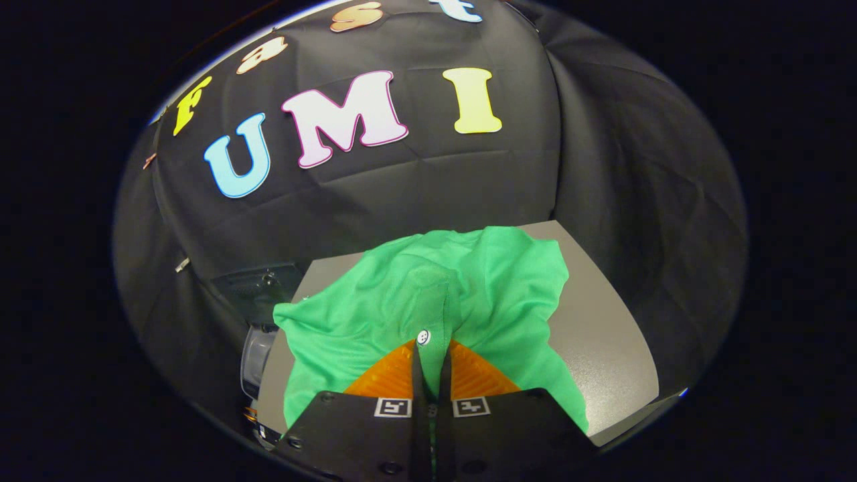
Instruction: Put the clothes into the washing machine and then close the washing machine lid.
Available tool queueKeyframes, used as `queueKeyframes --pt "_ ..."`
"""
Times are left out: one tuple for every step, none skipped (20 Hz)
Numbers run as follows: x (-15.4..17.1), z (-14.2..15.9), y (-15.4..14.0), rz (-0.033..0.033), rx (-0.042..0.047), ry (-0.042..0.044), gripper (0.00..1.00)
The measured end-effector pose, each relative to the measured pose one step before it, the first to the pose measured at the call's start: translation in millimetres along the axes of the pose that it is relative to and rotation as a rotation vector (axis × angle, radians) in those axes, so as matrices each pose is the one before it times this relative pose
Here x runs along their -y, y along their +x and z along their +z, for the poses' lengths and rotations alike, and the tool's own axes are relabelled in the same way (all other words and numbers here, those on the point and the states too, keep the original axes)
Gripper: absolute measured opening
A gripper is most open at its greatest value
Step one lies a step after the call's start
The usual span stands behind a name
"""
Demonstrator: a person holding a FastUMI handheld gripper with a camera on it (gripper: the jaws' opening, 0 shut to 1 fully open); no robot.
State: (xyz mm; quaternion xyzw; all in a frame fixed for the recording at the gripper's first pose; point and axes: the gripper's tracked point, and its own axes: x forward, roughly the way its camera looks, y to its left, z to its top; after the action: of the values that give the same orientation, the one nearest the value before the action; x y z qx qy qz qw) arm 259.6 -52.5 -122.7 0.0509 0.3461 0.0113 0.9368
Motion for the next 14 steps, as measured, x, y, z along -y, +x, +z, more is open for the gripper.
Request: queueKeyframes --pt "-3.26 6.27 -4.63 0.00242 0.01236 -0.00075 0.08" --pt "-5.12 8.60 -5.97 0.00616 0.01366 0.00191 0.07" --pt "-5.63 8.87 -7.58 0.00992 0.01762 0.00883 0.08" --pt "-9.57 9.85 -7.70 0.01826 0.01793 0.00705 0.08" --pt "-13.66 10.55 -8.41 0.02605 0.02304 0.00147 0.07" --pt "-11.99 10.29 -8.06 0.02198 0.01977 -0.00242 0.07" --pt "-10.85 9.01 -6.26 0.01400 0.01867 -0.00236 0.07" --pt "-12.60 9.76 -5.66 0.01486 0.01974 -0.00072 0.07" --pt "-10.94 9.17 -7.44 0.01363 0.01478 -0.00448 0.07" --pt "-12.08 9.00 -5.15 0.01055 0.01364 -0.00855 0.07" --pt "-10.31 5.96 -5.22 0.00493 0.01068 -0.01390 0.08" --pt "-11.41 6.53 -5.24 0.00643 0.01082 -0.01051 0.07" --pt "-12.67 8.69 -4.50 0.01214 0.01075 -0.00440 0.07" --pt "-14.35 5.64 -4.28 0.01499 0.00571 -0.00444 0.07"
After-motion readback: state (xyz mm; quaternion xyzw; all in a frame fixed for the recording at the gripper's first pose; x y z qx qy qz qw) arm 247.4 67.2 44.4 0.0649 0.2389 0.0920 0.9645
